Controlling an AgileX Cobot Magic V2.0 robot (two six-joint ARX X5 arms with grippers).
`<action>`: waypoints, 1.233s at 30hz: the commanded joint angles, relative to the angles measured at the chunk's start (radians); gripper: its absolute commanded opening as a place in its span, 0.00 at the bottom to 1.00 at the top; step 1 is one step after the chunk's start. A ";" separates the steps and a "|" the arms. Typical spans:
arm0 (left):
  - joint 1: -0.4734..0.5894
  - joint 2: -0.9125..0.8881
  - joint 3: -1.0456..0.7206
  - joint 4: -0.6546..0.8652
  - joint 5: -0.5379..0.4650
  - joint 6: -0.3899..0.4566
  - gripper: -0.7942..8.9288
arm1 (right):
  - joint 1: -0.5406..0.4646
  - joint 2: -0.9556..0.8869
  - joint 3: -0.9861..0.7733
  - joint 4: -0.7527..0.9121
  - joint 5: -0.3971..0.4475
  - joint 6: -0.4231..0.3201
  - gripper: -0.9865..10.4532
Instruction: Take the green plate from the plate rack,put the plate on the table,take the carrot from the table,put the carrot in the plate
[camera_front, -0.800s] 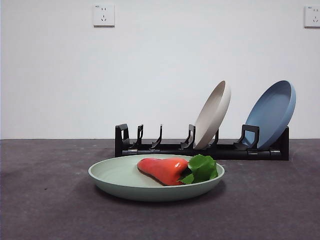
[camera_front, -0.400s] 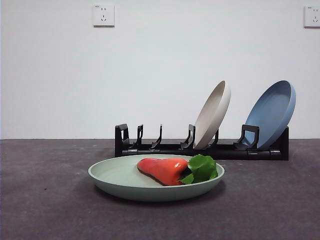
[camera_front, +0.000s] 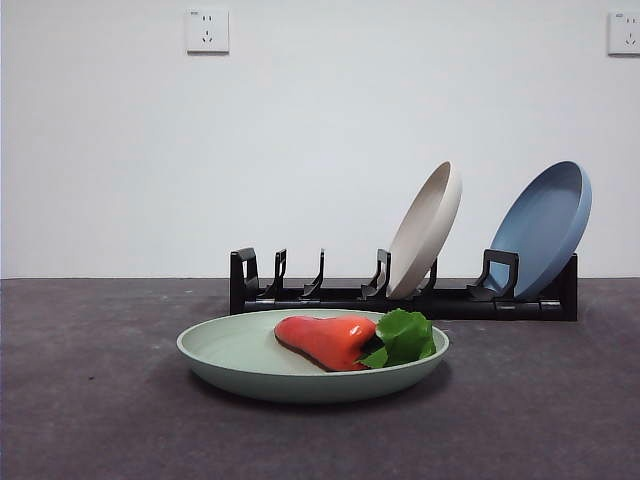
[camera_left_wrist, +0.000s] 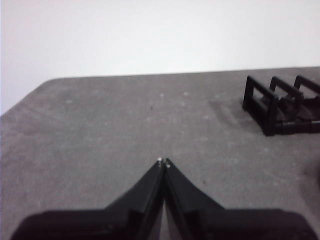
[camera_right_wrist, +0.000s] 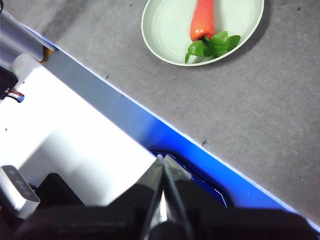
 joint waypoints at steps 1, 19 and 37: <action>0.010 -0.004 -0.010 -0.022 -0.003 -0.011 0.08 | 0.002 0.001 -0.006 0.003 0.003 0.004 0.09; 0.010 -0.004 -0.010 -0.096 -0.002 -0.066 0.08 | 0.002 0.001 -0.006 0.003 0.003 0.004 0.09; 0.010 -0.004 -0.010 -0.096 -0.002 -0.066 0.08 | -0.066 -0.025 -0.006 0.061 0.032 -0.143 0.09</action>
